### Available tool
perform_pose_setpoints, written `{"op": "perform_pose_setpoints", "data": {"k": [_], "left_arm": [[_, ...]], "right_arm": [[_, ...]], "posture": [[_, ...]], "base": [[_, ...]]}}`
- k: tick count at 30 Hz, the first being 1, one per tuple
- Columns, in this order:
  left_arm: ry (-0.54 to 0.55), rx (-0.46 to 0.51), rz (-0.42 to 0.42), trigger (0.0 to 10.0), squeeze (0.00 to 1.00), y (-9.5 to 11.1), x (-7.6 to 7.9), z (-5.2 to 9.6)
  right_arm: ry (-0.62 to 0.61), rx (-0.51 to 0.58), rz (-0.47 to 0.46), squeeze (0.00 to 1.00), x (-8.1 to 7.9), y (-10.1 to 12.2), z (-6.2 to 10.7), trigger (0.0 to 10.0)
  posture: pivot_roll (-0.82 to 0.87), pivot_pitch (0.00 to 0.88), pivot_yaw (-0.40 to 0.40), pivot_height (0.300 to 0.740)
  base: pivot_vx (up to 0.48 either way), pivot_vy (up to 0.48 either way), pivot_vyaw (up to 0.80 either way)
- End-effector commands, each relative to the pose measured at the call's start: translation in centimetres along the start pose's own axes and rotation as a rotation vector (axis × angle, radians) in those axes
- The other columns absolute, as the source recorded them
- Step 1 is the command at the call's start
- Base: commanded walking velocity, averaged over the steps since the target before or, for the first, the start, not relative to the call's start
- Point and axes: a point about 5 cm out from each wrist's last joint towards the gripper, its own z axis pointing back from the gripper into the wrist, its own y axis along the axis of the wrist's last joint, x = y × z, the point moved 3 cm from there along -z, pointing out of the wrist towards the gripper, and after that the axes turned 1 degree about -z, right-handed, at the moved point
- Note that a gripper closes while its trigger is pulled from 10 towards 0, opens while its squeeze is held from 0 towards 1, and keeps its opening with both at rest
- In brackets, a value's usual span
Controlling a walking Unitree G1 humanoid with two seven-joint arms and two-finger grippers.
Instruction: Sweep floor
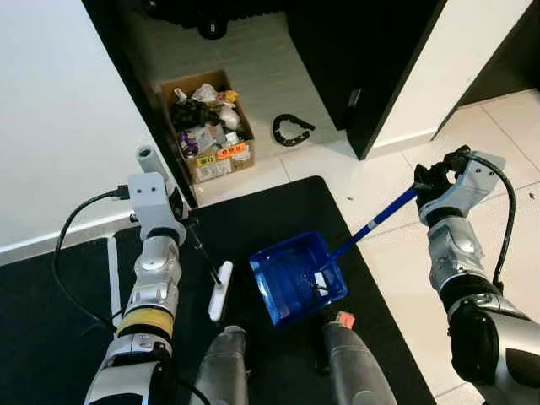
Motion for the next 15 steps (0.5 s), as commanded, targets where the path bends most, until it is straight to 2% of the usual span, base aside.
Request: {"op": "perform_pose_setpoints", "data": {"k": [1, 15], "left_arm": [[-0.003, -0.033, 0.01, 10.0, 0.0, -0.99, 0.05, 0.37], [-0.008, -0.032, 0.006, 10.0, 0.0, -0.97, 0.07, 0.34]], "right_arm": [[-0.019, 0.026, -0.011, 0.0, 0.6, 0.55, 0.01, 10.0], [-0.035, 0.035, 0.002, 0.0, 0.99, 1.19, -0.27, 10.0]], "posture": [[0.02, 0.108, -0.029, 0.74], [0.02, 0.11, -0.028, 0.74]], "base": [[-0.48, 0.0, 0.0], [-0.48, 0.0, 0.0]]}}
